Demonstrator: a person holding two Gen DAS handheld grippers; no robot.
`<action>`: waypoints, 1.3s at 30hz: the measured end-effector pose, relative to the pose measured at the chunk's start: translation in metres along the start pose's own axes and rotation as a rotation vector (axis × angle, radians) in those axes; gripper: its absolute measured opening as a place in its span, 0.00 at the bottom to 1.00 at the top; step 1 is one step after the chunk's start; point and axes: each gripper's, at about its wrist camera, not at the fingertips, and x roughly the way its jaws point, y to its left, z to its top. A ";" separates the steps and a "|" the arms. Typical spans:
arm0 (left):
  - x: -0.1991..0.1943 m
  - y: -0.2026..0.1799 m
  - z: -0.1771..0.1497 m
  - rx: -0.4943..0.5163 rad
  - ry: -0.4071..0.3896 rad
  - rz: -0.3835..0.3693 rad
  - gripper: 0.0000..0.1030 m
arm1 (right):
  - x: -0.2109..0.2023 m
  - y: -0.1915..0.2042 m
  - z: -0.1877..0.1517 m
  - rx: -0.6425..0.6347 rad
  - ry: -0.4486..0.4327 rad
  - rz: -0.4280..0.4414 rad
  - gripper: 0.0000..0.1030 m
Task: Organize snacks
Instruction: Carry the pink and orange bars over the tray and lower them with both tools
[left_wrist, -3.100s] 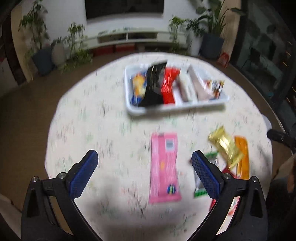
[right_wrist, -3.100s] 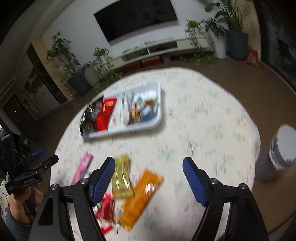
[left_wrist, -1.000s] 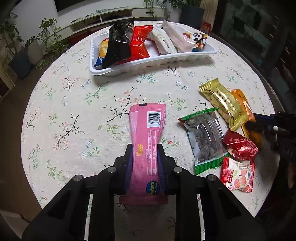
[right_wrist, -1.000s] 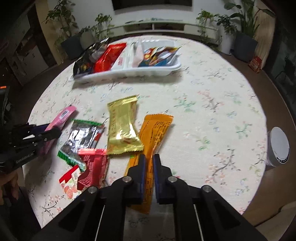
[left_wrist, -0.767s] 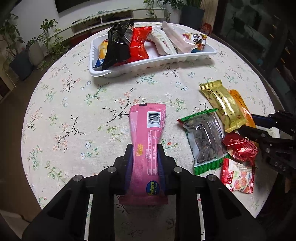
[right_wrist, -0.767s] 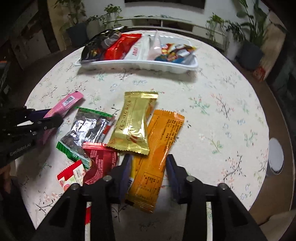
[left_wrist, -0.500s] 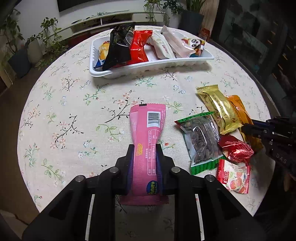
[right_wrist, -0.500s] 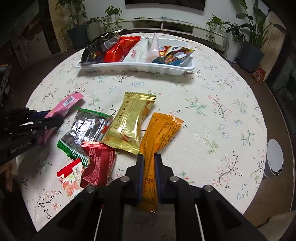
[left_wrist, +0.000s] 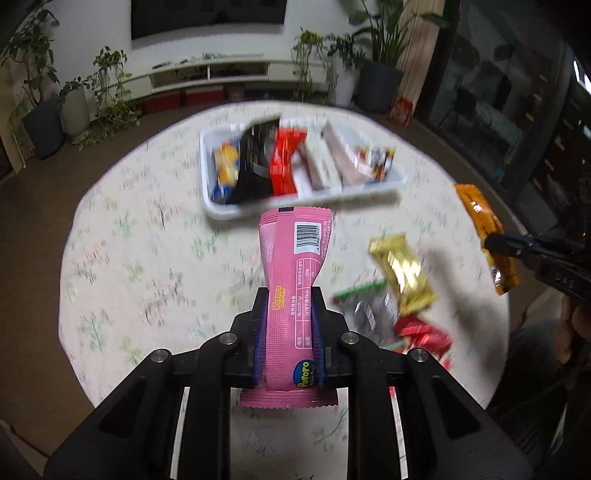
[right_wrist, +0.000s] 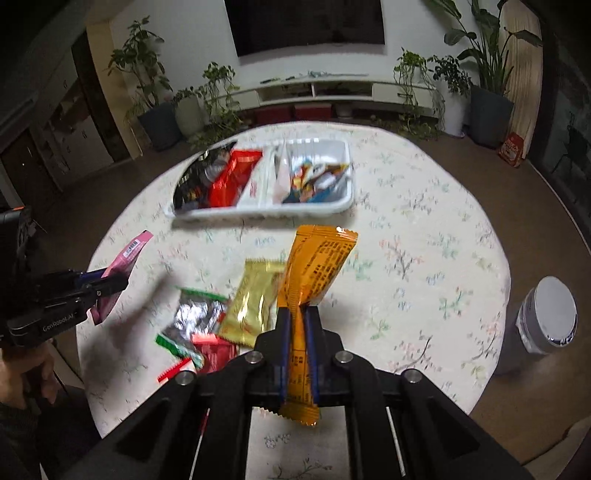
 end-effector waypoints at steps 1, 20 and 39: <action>-0.003 0.001 0.006 -0.004 -0.012 -0.005 0.18 | -0.004 -0.001 0.008 -0.003 -0.013 0.004 0.09; 0.067 -0.022 0.151 -0.052 -0.080 -0.014 0.18 | 0.034 0.024 0.150 -0.119 -0.093 0.091 0.09; 0.172 -0.023 0.155 -0.022 0.013 0.118 0.21 | 0.170 0.010 0.161 -0.131 0.098 0.016 0.17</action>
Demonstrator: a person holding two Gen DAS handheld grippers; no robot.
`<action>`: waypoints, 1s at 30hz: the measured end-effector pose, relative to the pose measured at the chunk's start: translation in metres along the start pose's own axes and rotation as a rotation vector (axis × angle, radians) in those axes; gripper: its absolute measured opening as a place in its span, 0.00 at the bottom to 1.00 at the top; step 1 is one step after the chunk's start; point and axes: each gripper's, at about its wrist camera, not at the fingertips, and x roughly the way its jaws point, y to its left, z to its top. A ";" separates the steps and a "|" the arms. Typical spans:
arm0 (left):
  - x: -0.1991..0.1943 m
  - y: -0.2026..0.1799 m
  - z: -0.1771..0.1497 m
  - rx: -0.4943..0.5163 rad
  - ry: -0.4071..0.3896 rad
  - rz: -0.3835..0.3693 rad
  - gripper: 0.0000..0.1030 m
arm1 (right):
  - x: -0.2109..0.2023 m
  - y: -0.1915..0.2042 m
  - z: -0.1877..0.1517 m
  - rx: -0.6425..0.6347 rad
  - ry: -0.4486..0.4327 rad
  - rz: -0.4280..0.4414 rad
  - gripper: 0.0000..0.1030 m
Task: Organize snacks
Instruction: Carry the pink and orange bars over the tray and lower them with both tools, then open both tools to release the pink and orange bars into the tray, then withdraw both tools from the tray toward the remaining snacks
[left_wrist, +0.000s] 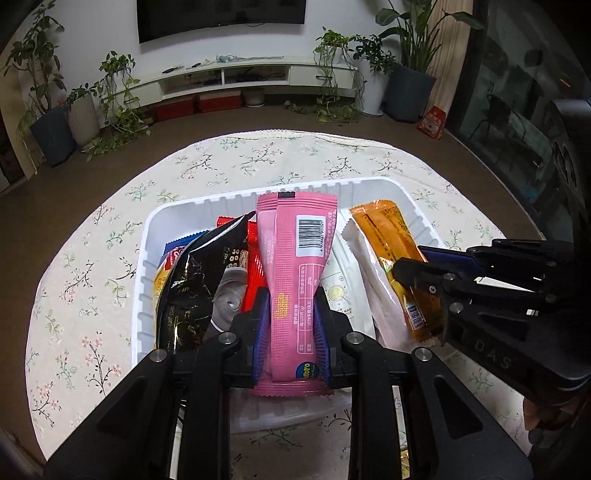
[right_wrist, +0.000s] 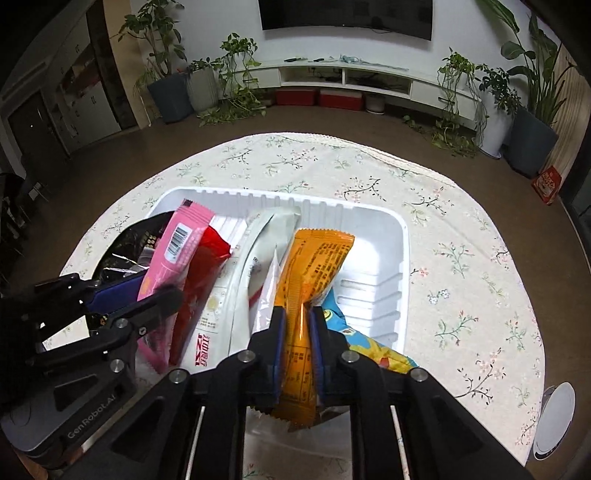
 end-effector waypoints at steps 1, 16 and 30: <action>0.001 0.000 0.000 0.001 -0.001 0.002 0.21 | 0.000 0.001 0.000 -0.003 0.000 0.000 0.18; -0.019 -0.013 -0.004 0.029 -0.037 0.050 0.41 | -0.017 -0.002 0.002 0.007 -0.036 -0.029 0.42; -0.110 -0.017 -0.063 0.173 -0.114 -0.038 0.72 | -0.099 0.002 -0.063 0.023 -0.102 0.070 0.57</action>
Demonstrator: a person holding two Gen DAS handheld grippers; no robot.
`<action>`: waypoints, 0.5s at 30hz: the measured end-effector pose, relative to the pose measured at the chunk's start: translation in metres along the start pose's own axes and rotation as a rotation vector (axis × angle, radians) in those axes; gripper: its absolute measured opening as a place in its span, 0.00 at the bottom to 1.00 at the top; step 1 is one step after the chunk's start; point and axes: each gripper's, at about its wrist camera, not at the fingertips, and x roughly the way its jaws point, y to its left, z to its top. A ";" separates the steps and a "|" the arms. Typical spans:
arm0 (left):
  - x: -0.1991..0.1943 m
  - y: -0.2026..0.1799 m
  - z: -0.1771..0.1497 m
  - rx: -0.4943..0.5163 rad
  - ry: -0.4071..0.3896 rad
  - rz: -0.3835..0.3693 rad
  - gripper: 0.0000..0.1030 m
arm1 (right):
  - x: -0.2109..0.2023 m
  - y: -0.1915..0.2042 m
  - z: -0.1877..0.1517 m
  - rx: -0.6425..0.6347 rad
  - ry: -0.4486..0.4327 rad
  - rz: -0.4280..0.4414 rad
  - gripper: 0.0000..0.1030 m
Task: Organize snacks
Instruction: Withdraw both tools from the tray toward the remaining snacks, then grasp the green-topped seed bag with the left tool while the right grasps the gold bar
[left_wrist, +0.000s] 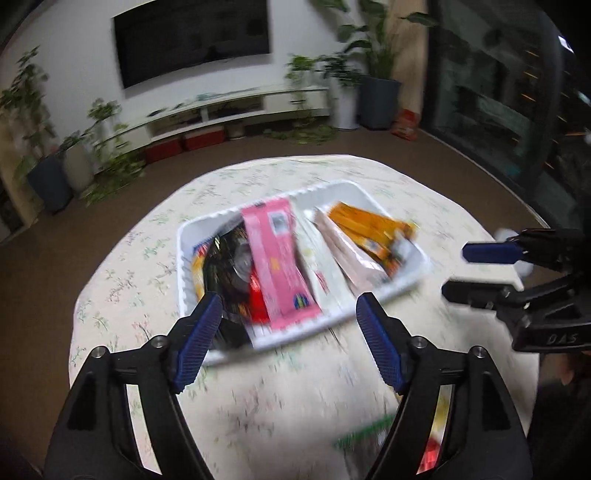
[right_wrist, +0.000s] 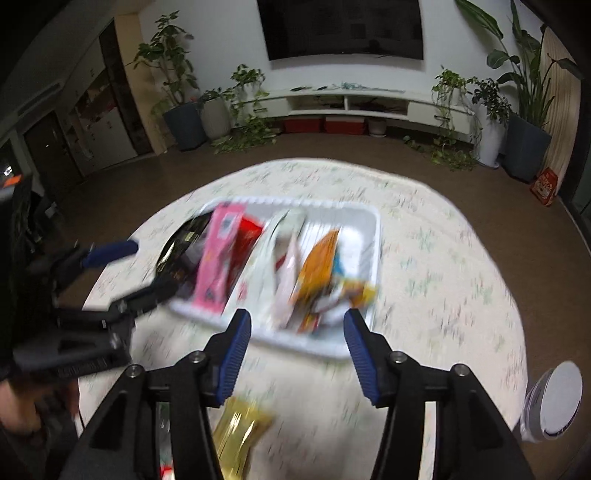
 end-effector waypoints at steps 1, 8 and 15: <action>-0.009 -0.001 -0.011 0.031 -0.005 -0.036 0.72 | -0.003 0.005 -0.010 -0.006 0.017 0.011 0.57; -0.027 0.004 -0.075 -0.036 0.134 -0.019 0.72 | 0.008 0.034 -0.078 0.001 0.152 0.020 0.57; -0.022 -0.030 -0.110 -0.063 0.182 -0.030 0.72 | 0.022 0.047 -0.083 -0.002 0.179 0.005 0.57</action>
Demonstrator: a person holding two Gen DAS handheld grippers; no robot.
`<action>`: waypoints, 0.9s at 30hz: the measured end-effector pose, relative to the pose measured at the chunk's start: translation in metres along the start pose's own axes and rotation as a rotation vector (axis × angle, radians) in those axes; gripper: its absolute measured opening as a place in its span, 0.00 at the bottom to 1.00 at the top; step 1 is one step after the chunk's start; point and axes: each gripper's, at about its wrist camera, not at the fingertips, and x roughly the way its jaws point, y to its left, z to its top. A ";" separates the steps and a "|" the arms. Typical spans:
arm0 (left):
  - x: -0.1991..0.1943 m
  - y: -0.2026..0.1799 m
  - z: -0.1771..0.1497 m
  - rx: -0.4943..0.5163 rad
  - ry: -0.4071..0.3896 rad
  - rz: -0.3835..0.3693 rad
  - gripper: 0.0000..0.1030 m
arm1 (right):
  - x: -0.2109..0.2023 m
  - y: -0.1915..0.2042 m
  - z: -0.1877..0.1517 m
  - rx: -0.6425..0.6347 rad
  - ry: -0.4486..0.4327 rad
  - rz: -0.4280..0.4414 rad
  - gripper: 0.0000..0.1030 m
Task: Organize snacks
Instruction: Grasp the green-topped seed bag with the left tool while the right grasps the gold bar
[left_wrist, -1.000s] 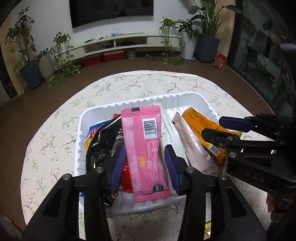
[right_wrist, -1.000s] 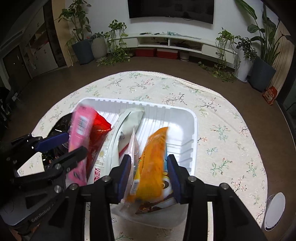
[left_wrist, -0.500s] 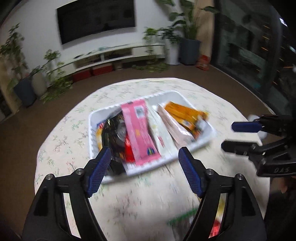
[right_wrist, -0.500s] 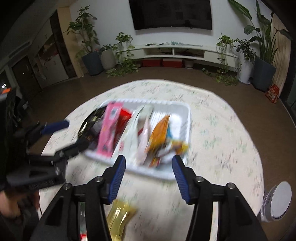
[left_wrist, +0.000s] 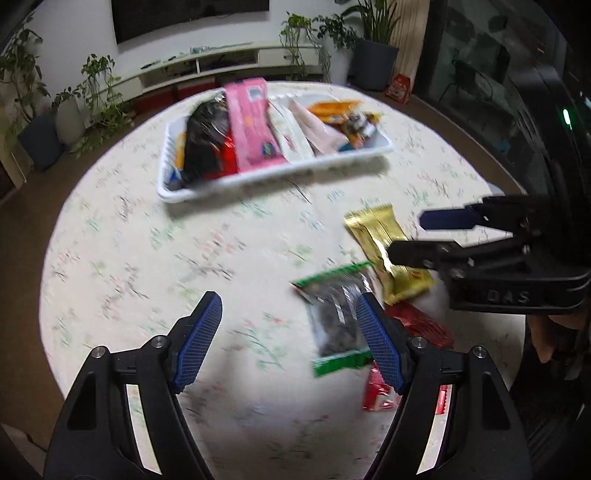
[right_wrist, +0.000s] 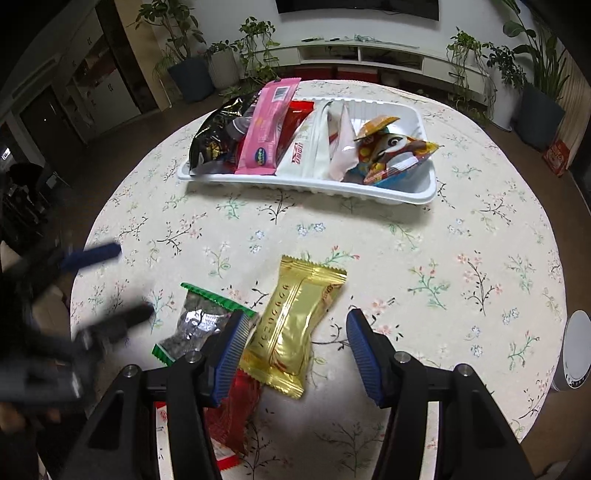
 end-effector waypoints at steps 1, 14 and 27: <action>0.004 -0.005 -0.001 0.002 0.010 0.000 0.72 | 0.002 0.001 0.000 0.002 0.001 -0.003 0.57; 0.035 -0.022 0.006 -0.011 0.085 0.046 0.72 | 0.027 -0.005 -0.006 -0.038 0.028 -0.075 0.37; 0.048 -0.025 0.011 -0.066 0.130 0.109 0.84 | 0.019 -0.008 -0.017 -0.080 -0.004 -0.122 0.33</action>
